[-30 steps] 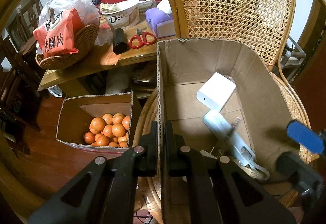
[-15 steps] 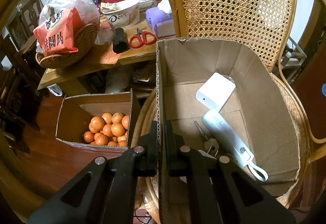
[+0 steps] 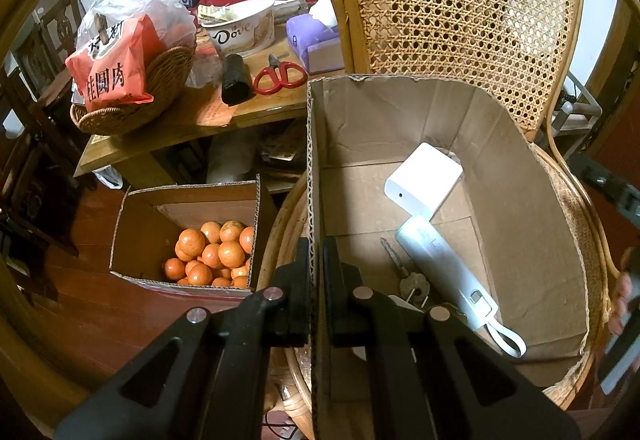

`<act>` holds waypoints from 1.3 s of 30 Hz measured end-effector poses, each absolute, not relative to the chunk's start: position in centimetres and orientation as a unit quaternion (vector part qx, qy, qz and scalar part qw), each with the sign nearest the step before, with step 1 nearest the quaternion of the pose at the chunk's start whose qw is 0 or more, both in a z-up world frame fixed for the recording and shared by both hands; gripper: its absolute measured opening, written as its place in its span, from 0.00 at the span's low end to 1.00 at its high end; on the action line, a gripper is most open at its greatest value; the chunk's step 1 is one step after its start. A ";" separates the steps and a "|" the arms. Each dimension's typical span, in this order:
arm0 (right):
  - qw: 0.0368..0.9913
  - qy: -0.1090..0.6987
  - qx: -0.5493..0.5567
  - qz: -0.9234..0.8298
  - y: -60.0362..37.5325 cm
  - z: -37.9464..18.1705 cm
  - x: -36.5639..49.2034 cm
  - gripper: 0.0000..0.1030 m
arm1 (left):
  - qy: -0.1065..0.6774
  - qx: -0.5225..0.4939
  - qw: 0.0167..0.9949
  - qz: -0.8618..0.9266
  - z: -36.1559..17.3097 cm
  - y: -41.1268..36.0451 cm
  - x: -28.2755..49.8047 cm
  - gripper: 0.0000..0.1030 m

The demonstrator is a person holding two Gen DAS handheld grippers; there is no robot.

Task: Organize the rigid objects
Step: 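Move the right gripper to the Hello Kitty Cheers container and close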

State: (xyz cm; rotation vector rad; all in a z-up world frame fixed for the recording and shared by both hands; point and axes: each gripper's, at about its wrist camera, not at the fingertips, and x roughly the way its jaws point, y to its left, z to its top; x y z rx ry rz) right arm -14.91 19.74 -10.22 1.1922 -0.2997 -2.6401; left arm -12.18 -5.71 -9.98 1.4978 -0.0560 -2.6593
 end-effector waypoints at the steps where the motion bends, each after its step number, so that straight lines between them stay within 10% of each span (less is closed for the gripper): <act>1: 0.112 -0.100 0.411 -0.899 19.5 -10.5 -15.1 0.92 | -0.019 0.490 0.045 -0.870 -10.0 -5.7 -12.2 0.04; 18: 0.091 -0.163 0.460 -0.868 18.8 -15.3 -19.0 0.91 | -0.030 0.490 0.036 -0.871 -10.1 -5.7 -12.1 0.03; 22: 0.101 -0.180 0.477 -0.854 18.4 -16.2 -19.3 0.73 | -0.027 0.490 0.038 -0.871 -10.2 -5.7 -12.1 0.03; 39: 0.111 -0.163 0.468 -0.861 18.9 -14.3 -17.7 0.63 | -0.007 0.499 0.046 -0.865 -10.8 -6.0 -12.7 0.03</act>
